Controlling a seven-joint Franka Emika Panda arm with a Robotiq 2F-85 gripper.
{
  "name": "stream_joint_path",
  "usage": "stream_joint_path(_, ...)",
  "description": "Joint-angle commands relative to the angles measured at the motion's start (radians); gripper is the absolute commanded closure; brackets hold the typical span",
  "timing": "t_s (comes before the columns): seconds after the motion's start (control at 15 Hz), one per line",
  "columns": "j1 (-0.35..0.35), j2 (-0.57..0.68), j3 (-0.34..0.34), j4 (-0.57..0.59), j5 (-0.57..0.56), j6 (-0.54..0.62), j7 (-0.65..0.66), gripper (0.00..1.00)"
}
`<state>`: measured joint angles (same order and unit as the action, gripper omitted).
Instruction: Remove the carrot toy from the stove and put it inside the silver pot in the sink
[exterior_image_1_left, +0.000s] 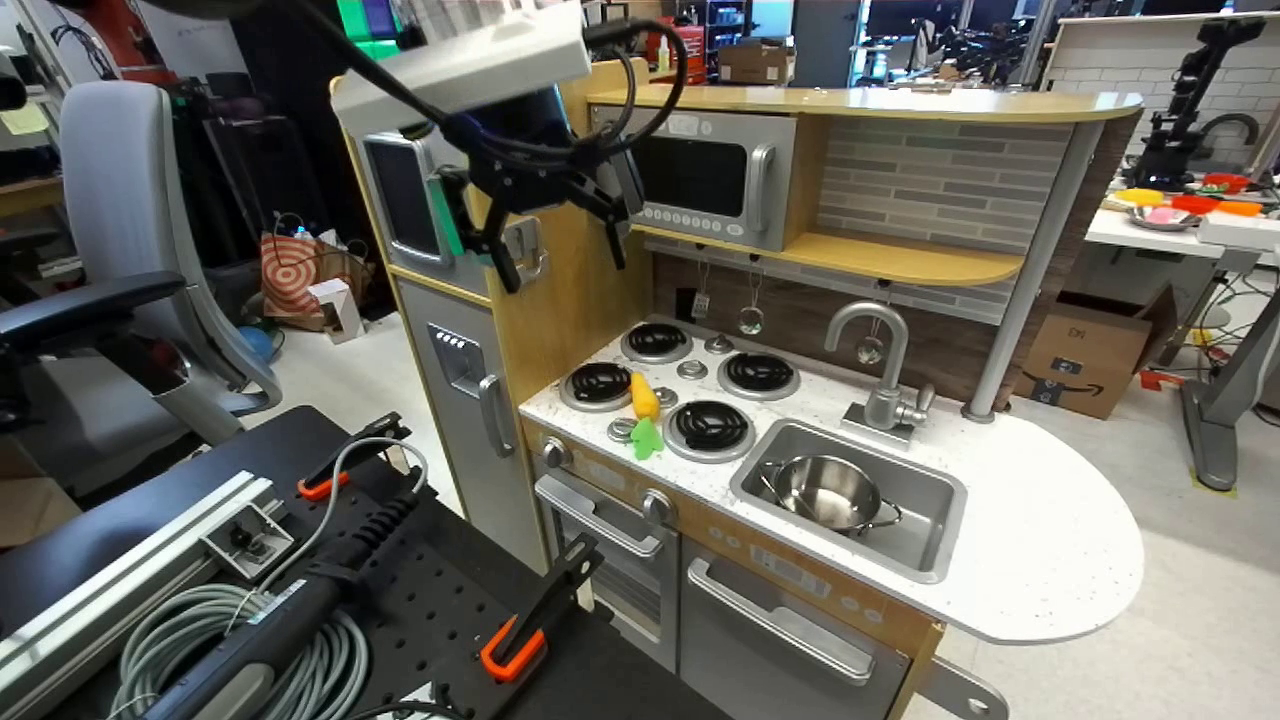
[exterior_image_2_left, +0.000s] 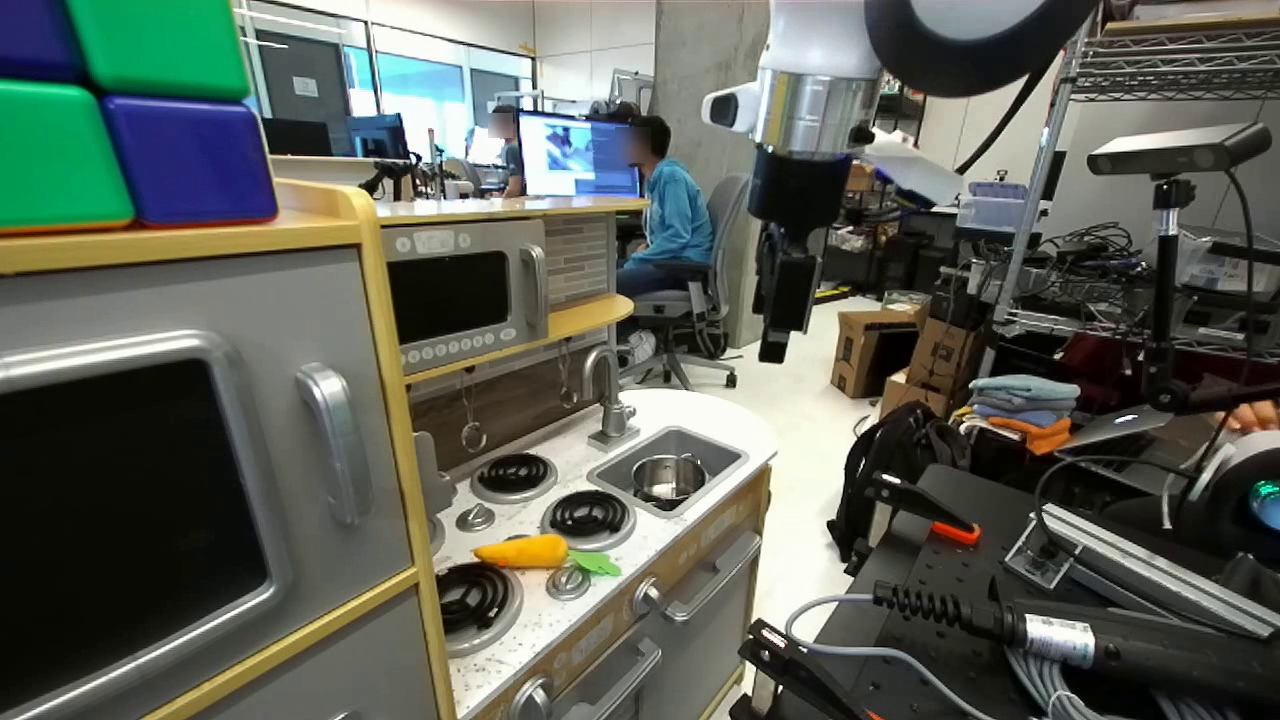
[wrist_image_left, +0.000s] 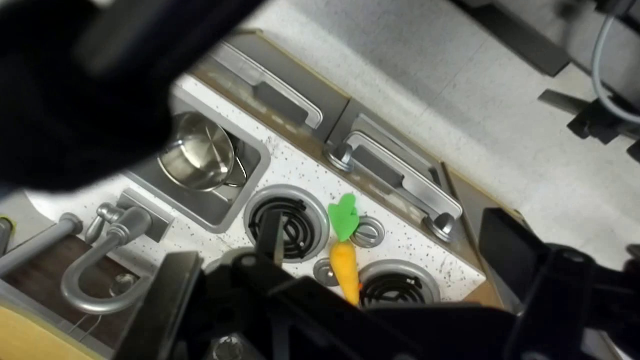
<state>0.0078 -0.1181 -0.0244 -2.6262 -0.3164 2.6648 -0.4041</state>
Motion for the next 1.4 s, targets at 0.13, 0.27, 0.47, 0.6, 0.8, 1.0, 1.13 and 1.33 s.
stream_joint_path(0.13, 0.024, 0.293, 0.053, 0.137, 0.342, 0.210, -0.149, 0.00)
stream_joint_path(0.27, -0.022, 0.373, 0.125, 0.237, 0.448, 0.172, -0.178, 0.00)
stream_joint_path(0.47, -0.032, 0.457, 0.128, 0.354, 0.379, 0.138, -0.093, 0.00)
stream_joint_path(0.6, -0.040, 0.420, 0.147, 0.292, 0.369, 0.177, -0.092, 0.00)
stream_joint_path(0.8, -0.044, 0.425, 0.152, 0.286, 0.369, 0.178, -0.092, 0.00)
stream_joint_path(1.0, -0.035, 0.483, 0.147, 0.315, 0.371, 0.243, -0.067, 0.00)
stream_joint_path(1.13, -0.024, 0.553, 0.137, 0.345, 0.332, 0.335, -0.063, 0.00)
stream_joint_path(1.33, -0.016, 0.674, 0.124, 0.420, 0.220, 0.425, -0.058, 0.00)
